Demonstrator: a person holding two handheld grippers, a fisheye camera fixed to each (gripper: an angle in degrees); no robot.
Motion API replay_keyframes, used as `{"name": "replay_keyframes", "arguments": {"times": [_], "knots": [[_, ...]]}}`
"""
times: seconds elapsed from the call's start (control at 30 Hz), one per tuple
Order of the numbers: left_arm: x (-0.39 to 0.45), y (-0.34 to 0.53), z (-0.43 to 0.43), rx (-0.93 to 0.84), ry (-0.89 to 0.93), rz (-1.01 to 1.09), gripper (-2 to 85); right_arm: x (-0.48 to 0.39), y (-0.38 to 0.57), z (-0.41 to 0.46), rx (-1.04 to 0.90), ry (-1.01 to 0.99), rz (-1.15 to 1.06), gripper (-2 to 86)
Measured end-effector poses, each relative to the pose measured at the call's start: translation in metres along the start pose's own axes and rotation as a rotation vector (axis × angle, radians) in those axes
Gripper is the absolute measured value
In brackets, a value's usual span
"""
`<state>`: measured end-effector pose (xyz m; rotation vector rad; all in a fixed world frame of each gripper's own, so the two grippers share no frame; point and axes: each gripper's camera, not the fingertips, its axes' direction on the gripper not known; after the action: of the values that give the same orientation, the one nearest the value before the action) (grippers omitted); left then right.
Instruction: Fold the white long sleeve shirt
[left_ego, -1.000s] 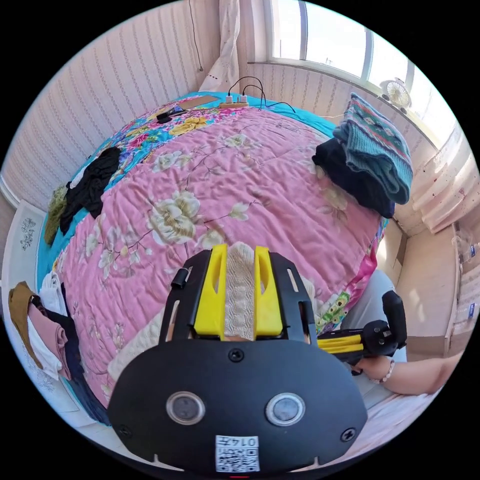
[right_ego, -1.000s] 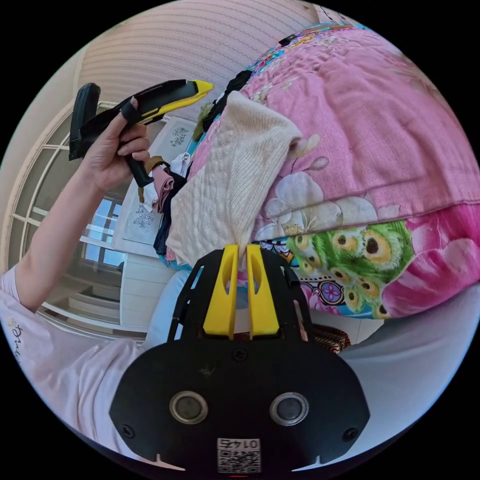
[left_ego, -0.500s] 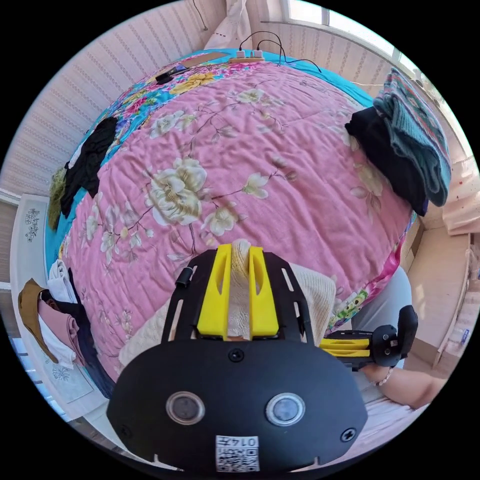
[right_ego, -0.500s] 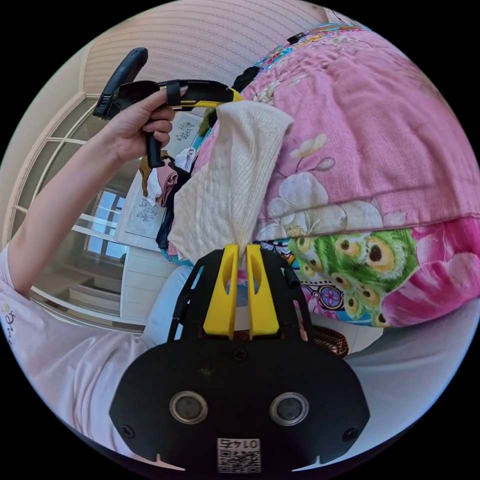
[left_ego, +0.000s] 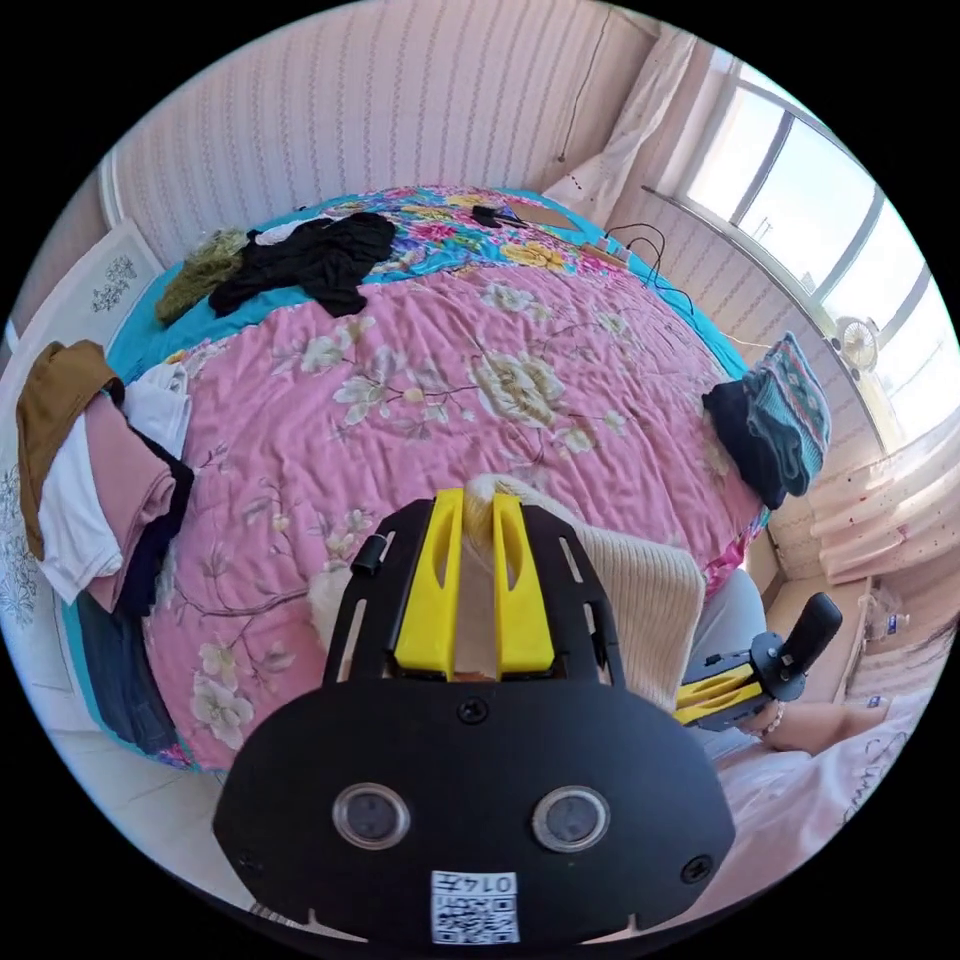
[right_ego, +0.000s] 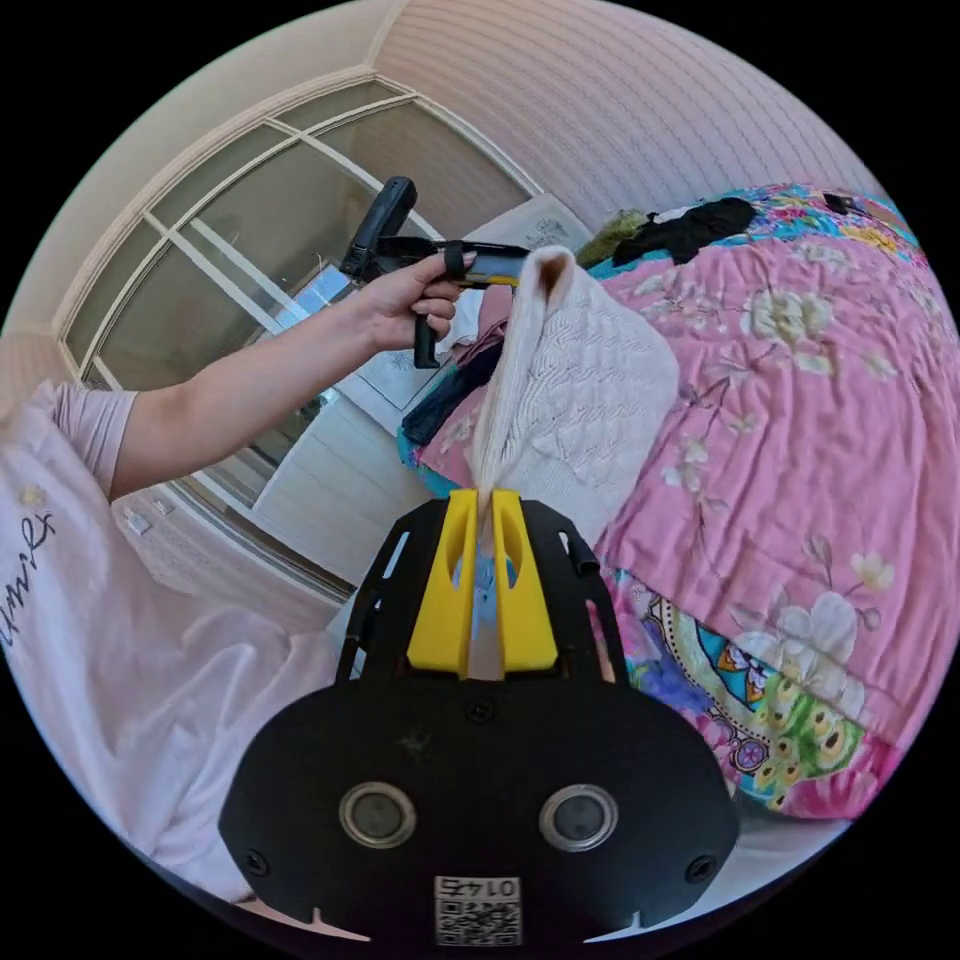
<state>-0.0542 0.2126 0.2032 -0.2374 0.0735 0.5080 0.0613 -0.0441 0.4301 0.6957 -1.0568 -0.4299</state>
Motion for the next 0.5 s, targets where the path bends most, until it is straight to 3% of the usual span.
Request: {"name": "replay_keyframes", "arguments": {"times": [0.17, 0.27, 0.37, 0.5], "knots": [[-0.08, 0.052, -0.036, 0.12, -0.226, -0.21, 3.0, -0.06, -0.07, 0.094, -0.179, -0.001, -0.163, 2.6], [-0.118, 0.093, -0.036, 0.046, -0.141, -0.283, 3.8, -0.072, -0.085, 0.147, -0.375, -0.019, -0.156, 1.5], [-0.132, 0.136, -0.036, 0.023, -0.112, -0.261, 4.1, -0.08, -0.089, 0.154, -0.35, -0.034, -0.147, 1.3], [-0.135, 0.185, -0.031, 0.017, -0.043, -0.26, 4.1, -0.076, -0.109, 0.15, -0.304, 0.096, -0.076, 2.7]]}}
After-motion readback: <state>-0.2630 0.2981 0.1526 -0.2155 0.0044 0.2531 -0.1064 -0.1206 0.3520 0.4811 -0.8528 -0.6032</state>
